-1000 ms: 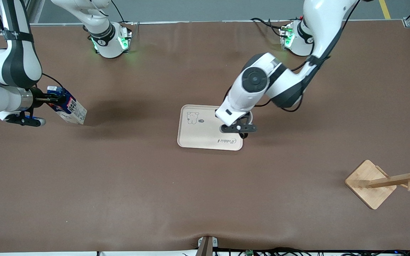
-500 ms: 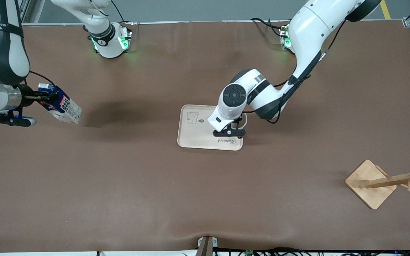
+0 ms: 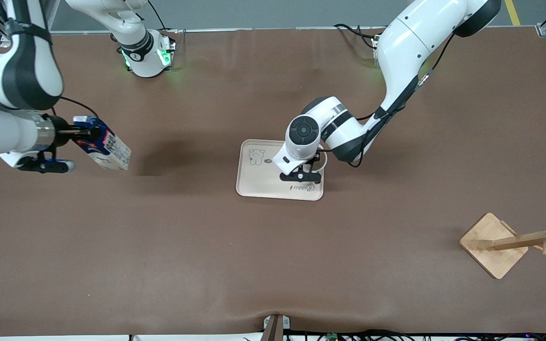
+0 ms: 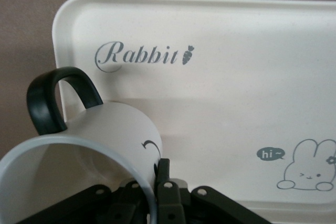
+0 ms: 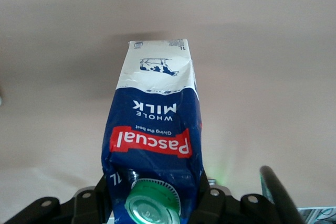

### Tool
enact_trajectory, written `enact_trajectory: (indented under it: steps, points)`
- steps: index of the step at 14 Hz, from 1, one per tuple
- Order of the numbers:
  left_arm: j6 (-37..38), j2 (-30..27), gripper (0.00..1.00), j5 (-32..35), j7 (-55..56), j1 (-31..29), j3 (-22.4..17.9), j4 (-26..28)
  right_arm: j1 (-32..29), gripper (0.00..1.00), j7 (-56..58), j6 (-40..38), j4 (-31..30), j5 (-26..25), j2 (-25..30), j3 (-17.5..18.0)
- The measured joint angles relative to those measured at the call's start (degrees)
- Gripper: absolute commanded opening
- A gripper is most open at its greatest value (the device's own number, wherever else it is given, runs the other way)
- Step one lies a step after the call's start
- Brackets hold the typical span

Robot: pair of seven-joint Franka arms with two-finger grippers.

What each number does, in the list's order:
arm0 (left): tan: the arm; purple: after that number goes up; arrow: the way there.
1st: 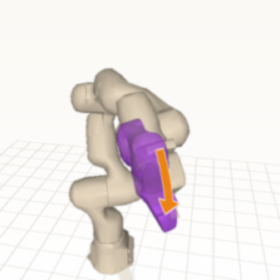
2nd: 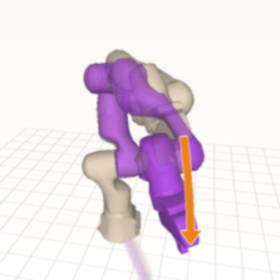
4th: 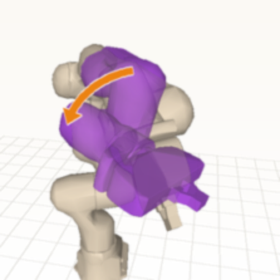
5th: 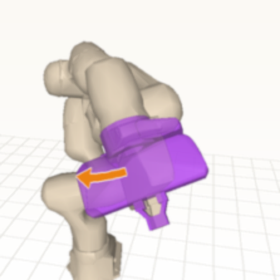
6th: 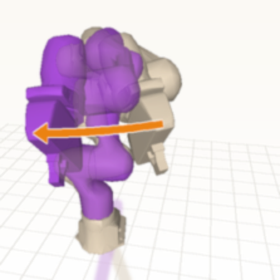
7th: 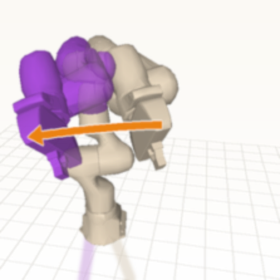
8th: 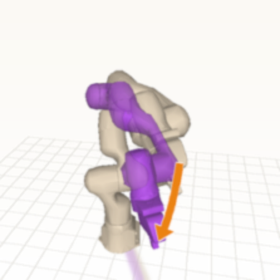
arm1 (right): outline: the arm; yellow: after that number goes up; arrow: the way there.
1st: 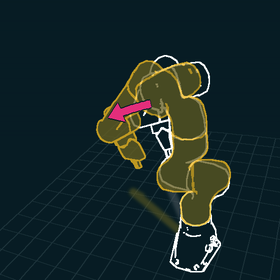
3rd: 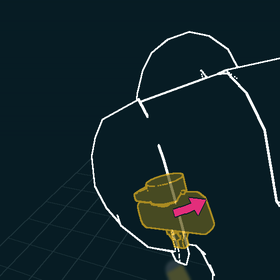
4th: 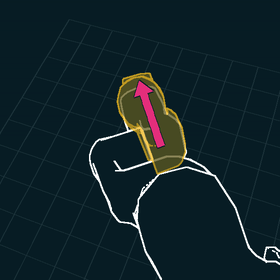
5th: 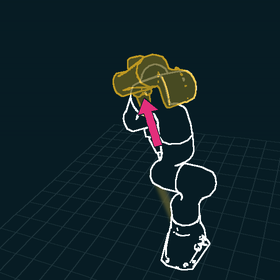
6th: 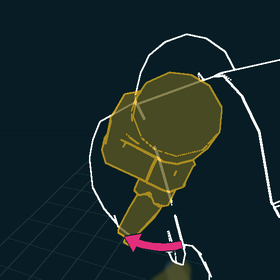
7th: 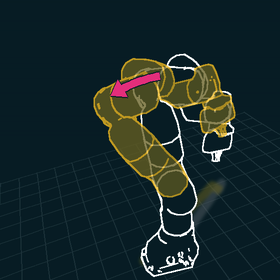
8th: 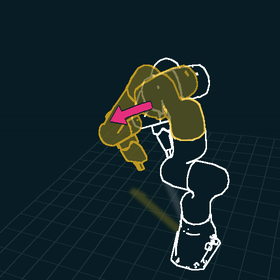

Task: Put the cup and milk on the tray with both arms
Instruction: 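Carry the mug with the left gripper and lower it onto the tray, then release the mug and raise the left gripper while the right gripper carries the milk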

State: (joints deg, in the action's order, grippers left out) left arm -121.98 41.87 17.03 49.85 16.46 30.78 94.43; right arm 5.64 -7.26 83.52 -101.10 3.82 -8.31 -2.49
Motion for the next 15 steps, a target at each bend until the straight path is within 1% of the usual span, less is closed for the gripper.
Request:
enact_trajectory:
  steps: [1, 2, 3, 4, 5, 6, 7, 9, 11, 13, 15]
  points:
    - [0.0, 0.2, 0.00, 0.0, 0.2, 0.8, -0.7, 0.0, 2.1, 0.00, -2.6, 0.1, 0.8, 1.4, -0.3, 0.1]
    - [0.0, 0.3, 0.18, 0.0, 1.3, 1.7, -1.5, -0.2, 4.1, 0.00, -5.2, 0.1, 1.9, 2.6, -0.8, 0.1]
    - [0.2, 0.3, 0.61, 0.1, 2.7, 2.6, -2.1, -0.5, 6.1, 0.02, -7.5, 0.2, 3.2, 3.3, -1.6, 0.2]
    - [0.2, 0.3, 1.00, 0.1, 3.9, 3.3, -2.7, -0.6, 7.8, 0.14, -9.6, 0.2, 4.7, 3.8, -2.5, 0.2]
    - [0.2, 0.4, 1.00, 0.1, 4.5, 3.8, -3.0, -0.6, 9.6, 0.13, -11.8, 0.2, 6.0, 4.2, -3.5, 0.3]
    - [0.2, 0.4, 1.00, 0.1, 4.7, 3.9, -3.1, -0.8, 11.4, 0.10, -14.5, 0.2, 7.2, 4.3, -4.3, 0.3]
    - [0.2, 0.4, 1.00, 0.2, 4.8, 3.9, -3.2, -1.4, 13.3, 0.09, -17.2, 0.3, 8.0, 4.4, -5.1, 0.3]
    - [1.4, -0.2, 1.00, 0.3, 4.8, 3.6, -3.4, -4.0, 16.3, 0.09, -20.1, 0.3, 9.3, 5.2, -6.6, 0.3]
    - [6.7, -2.2, 1.00, 0.6, 4.7, 2.4, -3.5, -7.7, 18.0, 0.09, -22.3, 0.5, 10.9, 7.8, -8.3, 0.3]
    - [13.2, -5.4, 1.00, 0.7, 2.6, -0.2, -3.5, -11.3, 19.0, 0.07, -26.5, 0.6, 13.2, 10.1, -10.4, 0.3]
    - [16.6, -9.2, 1.00, 0.7, -0.5, -3.6, -3.5, -13.1, 21.3, 0.07, -30.2, 0.8, 16.8, 11.2, -13.4, 0.3]
